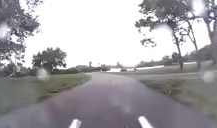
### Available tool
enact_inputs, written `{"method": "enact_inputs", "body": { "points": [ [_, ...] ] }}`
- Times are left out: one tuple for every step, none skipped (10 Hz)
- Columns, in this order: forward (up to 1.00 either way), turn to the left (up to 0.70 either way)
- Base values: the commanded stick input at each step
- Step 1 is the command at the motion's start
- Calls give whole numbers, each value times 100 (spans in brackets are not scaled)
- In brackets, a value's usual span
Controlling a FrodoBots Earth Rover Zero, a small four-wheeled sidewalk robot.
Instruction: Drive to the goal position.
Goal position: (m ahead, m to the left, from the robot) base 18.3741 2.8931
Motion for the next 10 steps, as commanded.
{"method": "enact_inputs", "body": {
  "points": [
    [70,0],
    [70,0],
    [70,0],
    [70,0],
    [70,0],
    [70,0],
    [70,0],
    [70,0],
    [70,0],
    [70,-4]
  ]
}}
